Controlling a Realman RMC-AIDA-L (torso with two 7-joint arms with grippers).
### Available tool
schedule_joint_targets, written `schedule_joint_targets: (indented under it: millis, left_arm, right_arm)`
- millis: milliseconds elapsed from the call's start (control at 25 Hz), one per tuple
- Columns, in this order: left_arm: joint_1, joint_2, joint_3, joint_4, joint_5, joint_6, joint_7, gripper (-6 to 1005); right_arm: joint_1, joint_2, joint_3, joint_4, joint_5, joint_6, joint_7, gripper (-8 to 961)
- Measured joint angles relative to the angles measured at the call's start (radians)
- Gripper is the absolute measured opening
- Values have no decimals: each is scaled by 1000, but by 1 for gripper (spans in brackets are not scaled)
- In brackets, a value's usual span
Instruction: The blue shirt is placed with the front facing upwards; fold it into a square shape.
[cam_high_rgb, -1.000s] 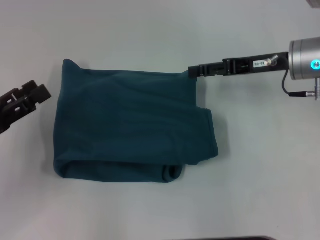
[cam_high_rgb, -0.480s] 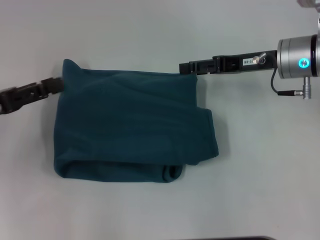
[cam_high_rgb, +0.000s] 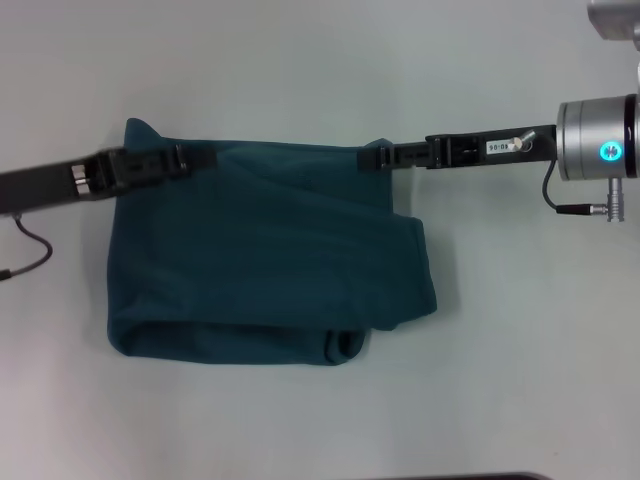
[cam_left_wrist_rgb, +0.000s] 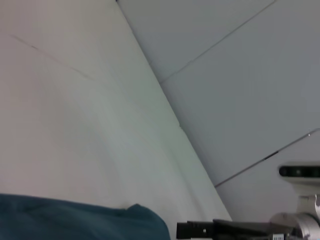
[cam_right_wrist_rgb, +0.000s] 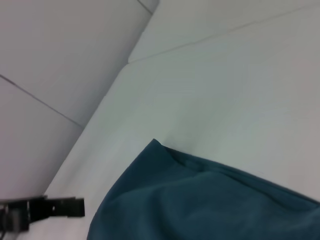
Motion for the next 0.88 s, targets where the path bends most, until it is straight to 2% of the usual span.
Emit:
schedule_joint_targets:
  millis: [280, 400, 520, 720, 880]
  left_arm:
    - [-57, 60, 19, 140, 26, -77, -54, 751]
    - [-67, 63, 28, 161, 66, -119, -57, 750]
    - [-64, 62, 30, 162, 131, -224, -73, 749]
    - [-57, 65, 29, 173, 162, -290, -75, 748]
    - [-51, 71, 20, 175, 181, -289, -72, 747]
  right_arm:
    - [-9, 3, -3, 26, 29, -27, -112, 865]
    - [-9, 3, 2, 26, 31, -28, -109, 866]
    - [-9, 2, 4, 25, 38, -32, -104, 866]
    - [-9, 1, 2, 25, 41, -34, -103, 866]
    - [-9, 0, 3, 26, 41, -35, -97, 865]
